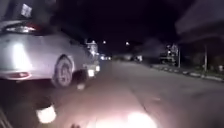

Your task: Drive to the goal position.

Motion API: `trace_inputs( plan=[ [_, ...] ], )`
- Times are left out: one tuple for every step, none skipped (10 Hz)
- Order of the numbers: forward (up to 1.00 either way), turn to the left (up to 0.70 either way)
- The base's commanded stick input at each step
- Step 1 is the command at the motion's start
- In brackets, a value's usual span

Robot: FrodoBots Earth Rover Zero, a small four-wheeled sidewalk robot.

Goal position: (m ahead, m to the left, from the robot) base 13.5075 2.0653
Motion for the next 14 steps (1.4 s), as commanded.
trace_inputs(
  plan=[
    [1.0,-0.27],
    [1.0,-0.11],
    [1.0,0.0],
    [1.0,0.0],
    [1.0,0.0],
    [1.0,0.0],
    [1.0,0.0],
    [1.0,0.0],
    [1.0,0.0],
    [1.0,0.0],
    [1.0,0.09],
    [1.0,0.27],
    [1.0,0.27],
    [1.0,0.27]
  ],
)
